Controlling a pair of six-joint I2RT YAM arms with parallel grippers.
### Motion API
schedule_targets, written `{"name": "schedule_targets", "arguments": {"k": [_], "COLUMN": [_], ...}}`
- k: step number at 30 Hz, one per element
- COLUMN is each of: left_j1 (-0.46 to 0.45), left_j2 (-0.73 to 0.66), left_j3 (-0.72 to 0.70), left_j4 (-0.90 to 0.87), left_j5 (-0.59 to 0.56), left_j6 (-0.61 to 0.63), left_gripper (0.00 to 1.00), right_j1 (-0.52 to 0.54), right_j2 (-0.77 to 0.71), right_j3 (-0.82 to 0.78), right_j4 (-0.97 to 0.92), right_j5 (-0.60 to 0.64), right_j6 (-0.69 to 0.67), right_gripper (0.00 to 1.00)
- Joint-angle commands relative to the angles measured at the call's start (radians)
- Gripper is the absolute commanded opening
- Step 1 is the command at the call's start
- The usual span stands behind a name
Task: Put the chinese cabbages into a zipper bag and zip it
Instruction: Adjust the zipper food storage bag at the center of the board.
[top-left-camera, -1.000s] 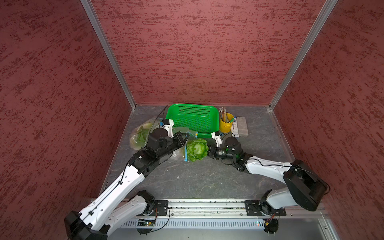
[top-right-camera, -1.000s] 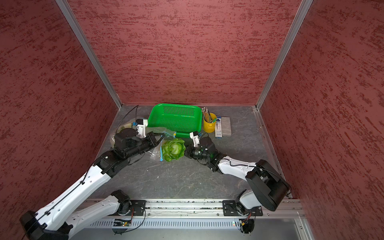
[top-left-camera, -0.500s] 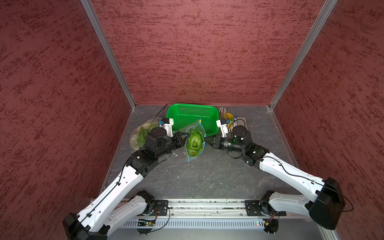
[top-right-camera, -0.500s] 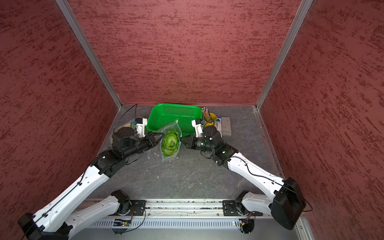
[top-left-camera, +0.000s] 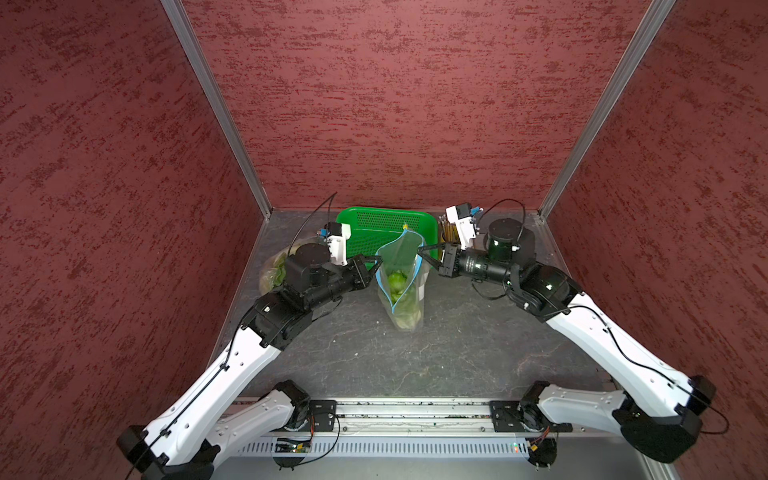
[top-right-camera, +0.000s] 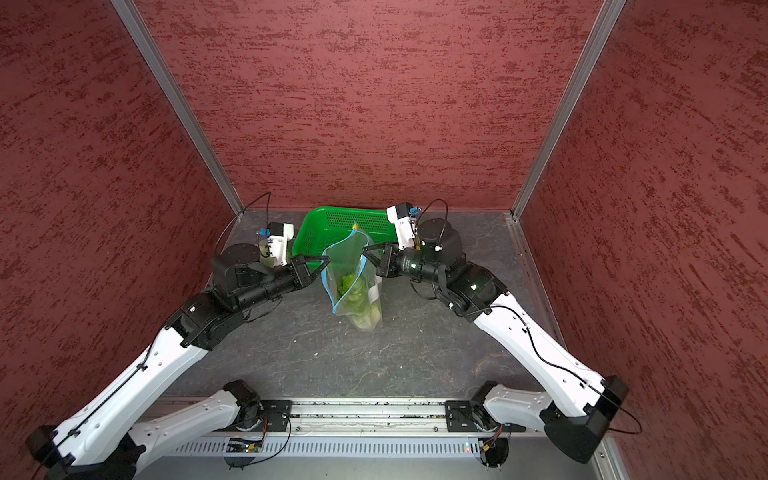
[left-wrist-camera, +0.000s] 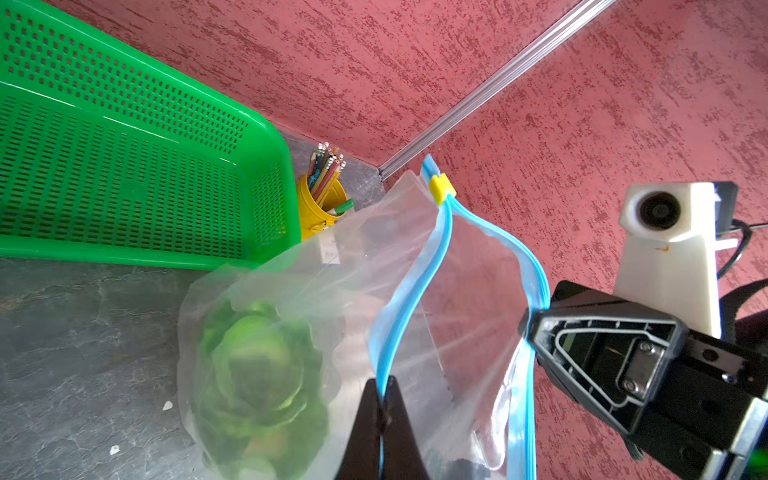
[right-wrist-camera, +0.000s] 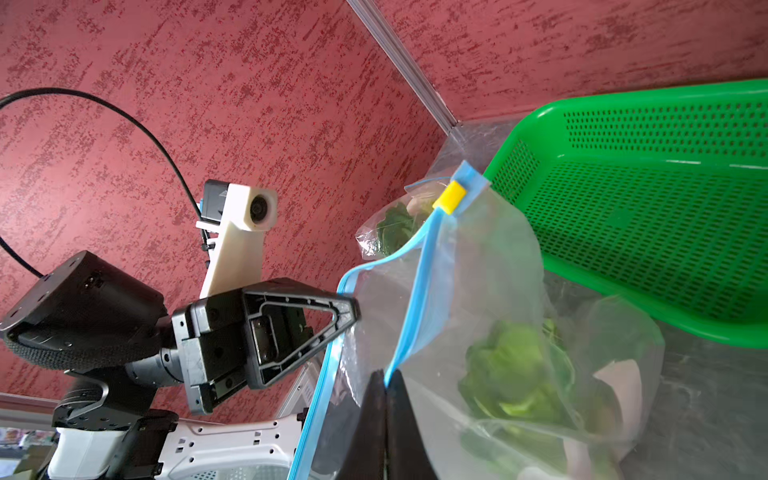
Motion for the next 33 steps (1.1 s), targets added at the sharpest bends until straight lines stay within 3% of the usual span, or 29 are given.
{"name": "schedule_targets", "arguments": {"k": [1,7,12,21,33], "left_j1": [-0.023,-0.029,-0.031,-0.030,-0.051], "left_j2": [0.008,0.048,0.072,0.105,0.164], "left_j3": [-0.011,-0.074,-0.117,-0.134,-0.084], "left_j4": [0.054,0.142,0.193,0.256,0.291], "left_j5": [0.021,-0.004,-0.040,-0.074,-0.085], "left_j6": [-0.010,-0.057,-0.076,-0.076,-0.070], "left_gripper": [0.00,0.00,0.00,0.00,0.00], "right_j1": [0.009,0.009,0.009,0.016,0.239], "right_j2": [0.045,0.124,0.151,0.111,0.088], "right_j3": [0.053,0.059,0.068,0.105,0.232], "right_j4": [-0.057,-0.053,-0.099,-0.246,-0.454], "right_j5": [0.046,0.133,0.199,0.296,0.524], "right_j6": [-0.075,-0.133,-0.186,-0.245,-0.195], "right_gripper": [0.02,0.03,0.10,0.43,0.63]}}
